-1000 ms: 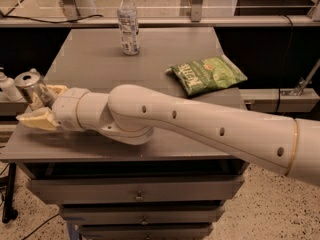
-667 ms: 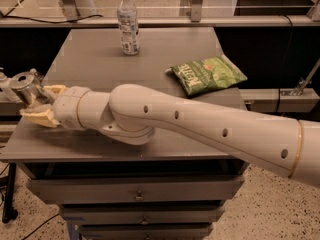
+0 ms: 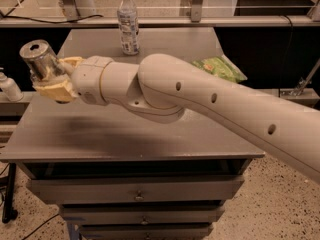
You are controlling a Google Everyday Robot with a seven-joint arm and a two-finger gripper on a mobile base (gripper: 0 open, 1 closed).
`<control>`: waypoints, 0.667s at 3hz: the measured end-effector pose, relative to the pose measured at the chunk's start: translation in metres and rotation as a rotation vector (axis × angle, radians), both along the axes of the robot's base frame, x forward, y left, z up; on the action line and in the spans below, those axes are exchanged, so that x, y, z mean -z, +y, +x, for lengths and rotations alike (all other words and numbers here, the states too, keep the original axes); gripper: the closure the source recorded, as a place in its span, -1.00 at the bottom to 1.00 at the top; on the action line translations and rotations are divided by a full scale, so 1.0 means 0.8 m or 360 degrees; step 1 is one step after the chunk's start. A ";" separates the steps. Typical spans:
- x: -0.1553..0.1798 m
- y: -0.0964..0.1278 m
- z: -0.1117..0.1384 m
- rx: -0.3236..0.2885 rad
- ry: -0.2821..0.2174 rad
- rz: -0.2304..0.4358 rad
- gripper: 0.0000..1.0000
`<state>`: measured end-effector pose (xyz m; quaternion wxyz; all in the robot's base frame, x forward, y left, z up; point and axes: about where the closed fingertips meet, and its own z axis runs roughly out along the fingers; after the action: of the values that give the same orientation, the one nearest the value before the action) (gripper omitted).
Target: Move redbull can near green jalapeno chip bag
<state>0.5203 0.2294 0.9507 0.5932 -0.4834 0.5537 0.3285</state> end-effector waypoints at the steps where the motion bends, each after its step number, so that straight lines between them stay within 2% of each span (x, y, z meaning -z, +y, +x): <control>1: 0.000 0.000 0.000 0.0000 0.0000 0.0000 1.00; 2: 0.000 -0.019 0.010 0.0022 -0.0010 0.0005 1.00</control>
Offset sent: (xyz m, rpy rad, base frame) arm 0.0233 -0.0409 -0.0017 0.0080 -0.0105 -0.0412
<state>0.5287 0.2140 0.9509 0.5980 -0.4797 0.5546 0.3236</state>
